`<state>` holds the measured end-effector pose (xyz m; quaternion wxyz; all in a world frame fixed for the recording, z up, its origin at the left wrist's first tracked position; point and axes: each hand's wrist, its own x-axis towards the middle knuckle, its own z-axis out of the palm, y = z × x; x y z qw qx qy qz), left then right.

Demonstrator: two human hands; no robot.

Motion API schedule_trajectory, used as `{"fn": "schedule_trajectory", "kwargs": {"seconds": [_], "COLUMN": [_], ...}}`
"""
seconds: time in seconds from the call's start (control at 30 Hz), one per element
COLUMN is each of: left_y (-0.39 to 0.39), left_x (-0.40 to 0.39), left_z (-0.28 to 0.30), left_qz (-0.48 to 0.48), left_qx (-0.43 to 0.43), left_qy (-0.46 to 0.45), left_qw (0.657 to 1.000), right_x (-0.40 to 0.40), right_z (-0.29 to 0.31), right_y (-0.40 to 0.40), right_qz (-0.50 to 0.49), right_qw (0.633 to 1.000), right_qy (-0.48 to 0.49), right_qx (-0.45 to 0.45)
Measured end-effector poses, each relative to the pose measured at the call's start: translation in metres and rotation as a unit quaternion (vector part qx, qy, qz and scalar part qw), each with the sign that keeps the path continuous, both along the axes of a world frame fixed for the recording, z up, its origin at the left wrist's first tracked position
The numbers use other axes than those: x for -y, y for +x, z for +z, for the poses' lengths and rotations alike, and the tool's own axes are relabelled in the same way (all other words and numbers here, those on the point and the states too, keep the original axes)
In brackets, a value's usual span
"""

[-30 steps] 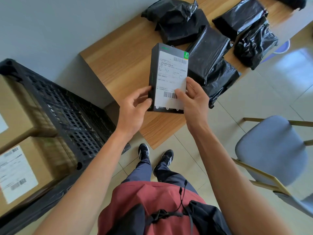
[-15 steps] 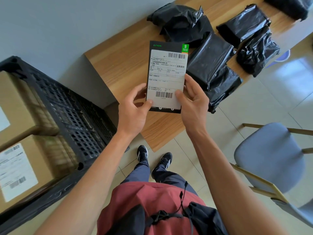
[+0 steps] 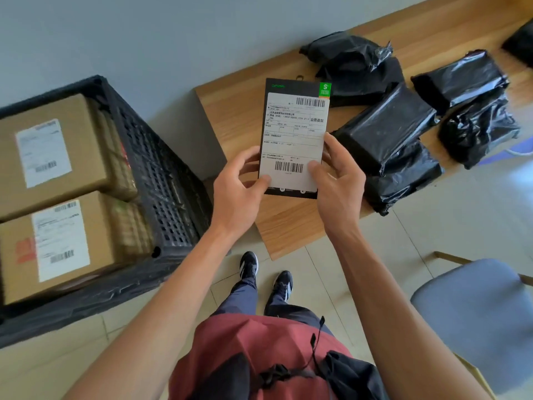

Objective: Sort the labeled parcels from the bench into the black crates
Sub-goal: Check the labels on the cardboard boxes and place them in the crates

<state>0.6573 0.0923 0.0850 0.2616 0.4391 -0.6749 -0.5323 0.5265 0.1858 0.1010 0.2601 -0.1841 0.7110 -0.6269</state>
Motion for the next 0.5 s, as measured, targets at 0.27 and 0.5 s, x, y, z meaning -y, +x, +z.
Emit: {"fn": "schedule_trajectory", "kwargs": {"seconds": [0.27,0.5], "left_y": [0.069,0.143], "left_x": [-0.011,-0.009], "left_z": [0.011,0.017], "left_qz": [0.107,0.198], "left_qx": [0.004,-0.005], "left_qy": [-0.022,-0.031], "left_qw": [0.994,0.98], "right_x": [0.016,0.044], "right_z": [0.003,0.008], "right_y": [0.049,0.113], "right_qz": [0.119,0.201], "right_qw": [0.992,0.978], "right_qy": [-0.021,-0.027], "right_qx": [0.028,0.05]}}
